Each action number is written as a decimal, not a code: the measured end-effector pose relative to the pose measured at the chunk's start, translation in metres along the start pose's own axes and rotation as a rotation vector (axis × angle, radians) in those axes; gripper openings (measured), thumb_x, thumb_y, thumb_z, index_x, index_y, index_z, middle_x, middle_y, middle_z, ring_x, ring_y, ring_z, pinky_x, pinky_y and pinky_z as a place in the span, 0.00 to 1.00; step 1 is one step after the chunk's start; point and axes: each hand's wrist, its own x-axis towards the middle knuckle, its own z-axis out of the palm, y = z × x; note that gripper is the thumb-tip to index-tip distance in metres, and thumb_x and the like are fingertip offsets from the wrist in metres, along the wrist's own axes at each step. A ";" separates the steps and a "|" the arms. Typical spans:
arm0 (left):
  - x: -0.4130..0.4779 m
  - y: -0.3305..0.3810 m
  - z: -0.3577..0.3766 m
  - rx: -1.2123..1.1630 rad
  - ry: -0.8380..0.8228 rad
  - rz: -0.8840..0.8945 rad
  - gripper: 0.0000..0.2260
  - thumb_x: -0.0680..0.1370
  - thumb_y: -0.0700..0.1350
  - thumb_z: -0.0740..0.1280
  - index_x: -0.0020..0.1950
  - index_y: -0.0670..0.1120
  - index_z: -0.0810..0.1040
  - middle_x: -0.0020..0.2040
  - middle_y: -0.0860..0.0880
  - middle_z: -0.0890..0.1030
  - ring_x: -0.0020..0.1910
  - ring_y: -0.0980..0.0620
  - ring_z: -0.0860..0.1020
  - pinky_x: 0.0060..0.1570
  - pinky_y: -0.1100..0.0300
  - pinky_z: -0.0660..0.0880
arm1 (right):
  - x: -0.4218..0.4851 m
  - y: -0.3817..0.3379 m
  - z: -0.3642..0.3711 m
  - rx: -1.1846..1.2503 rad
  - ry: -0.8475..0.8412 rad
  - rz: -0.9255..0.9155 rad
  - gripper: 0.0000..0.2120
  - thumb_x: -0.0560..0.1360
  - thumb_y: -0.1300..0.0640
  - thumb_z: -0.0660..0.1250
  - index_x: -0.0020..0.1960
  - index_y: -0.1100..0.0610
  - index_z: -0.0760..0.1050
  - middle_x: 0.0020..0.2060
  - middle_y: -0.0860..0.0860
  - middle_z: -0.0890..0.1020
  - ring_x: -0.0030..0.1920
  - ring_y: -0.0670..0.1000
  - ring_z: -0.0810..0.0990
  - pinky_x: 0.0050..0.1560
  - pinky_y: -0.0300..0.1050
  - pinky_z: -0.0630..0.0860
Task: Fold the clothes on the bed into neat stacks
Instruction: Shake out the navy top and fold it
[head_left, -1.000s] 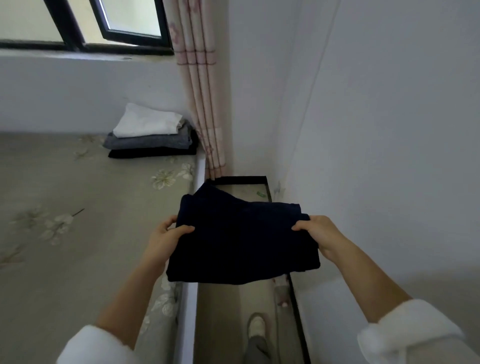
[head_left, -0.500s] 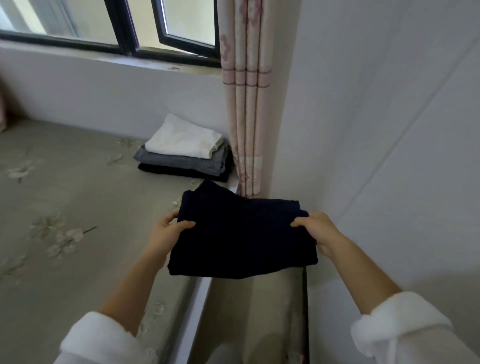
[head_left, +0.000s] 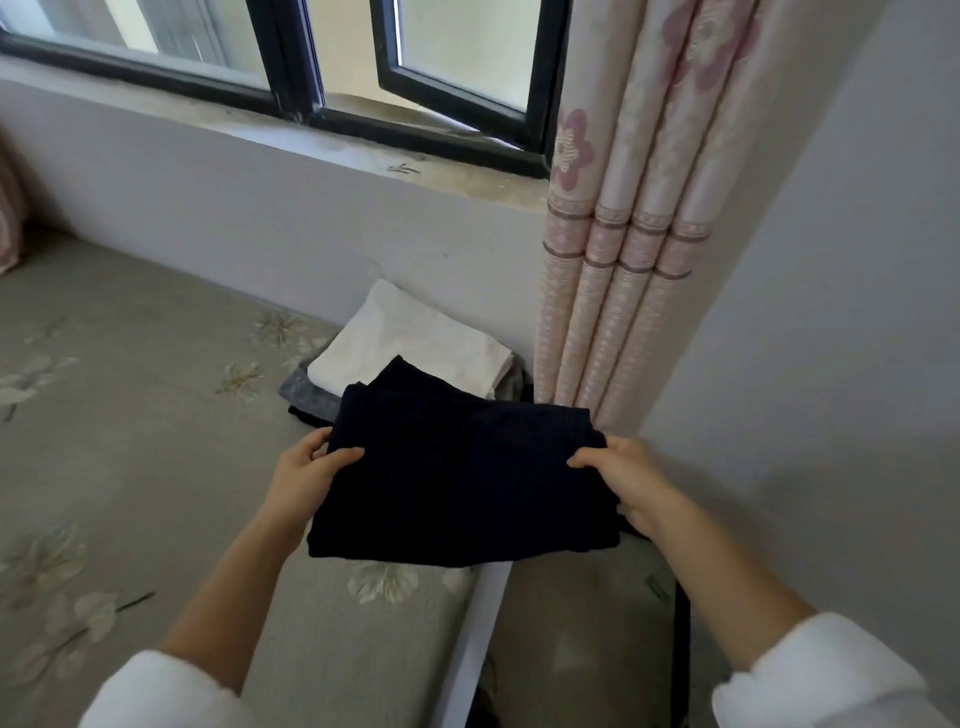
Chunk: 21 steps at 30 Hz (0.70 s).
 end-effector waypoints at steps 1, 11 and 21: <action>0.025 0.007 -0.002 -0.002 0.011 0.003 0.09 0.76 0.41 0.68 0.50 0.55 0.79 0.47 0.50 0.84 0.42 0.50 0.84 0.37 0.58 0.77 | 0.022 -0.013 0.010 0.004 -0.010 0.007 0.11 0.72 0.65 0.68 0.53 0.57 0.80 0.47 0.55 0.84 0.46 0.55 0.82 0.39 0.44 0.78; 0.230 0.075 -0.031 0.226 -0.003 0.170 0.10 0.80 0.43 0.63 0.59 0.55 0.76 0.51 0.55 0.81 0.48 0.57 0.81 0.42 0.63 0.75 | 0.181 -0.096 0.099 0.040 -0.020 -0.002 0.10 0.71 0.63 0.71 0.52 0.56 0.80 0.46 0.53 0.84 0.46 0.55 0.83 0.46 0.48 0.81; 0.359 0.065 -0.048 0.437 0.166 0.150 0.19 0.77 0.44 0.69 0.67 0.53 0.72 0.51 0.49 0.80 0.46 0.50 0.80 0.44 0.57 0.75 | 0.272 -0.073 0.144 0.075 0.030 0.105 0.11 0.73 0.62 0.70 0.54 0.53 0.78 0.50 0.51 0.82 0.48 0.52 0.81 0.39 0.43 0.77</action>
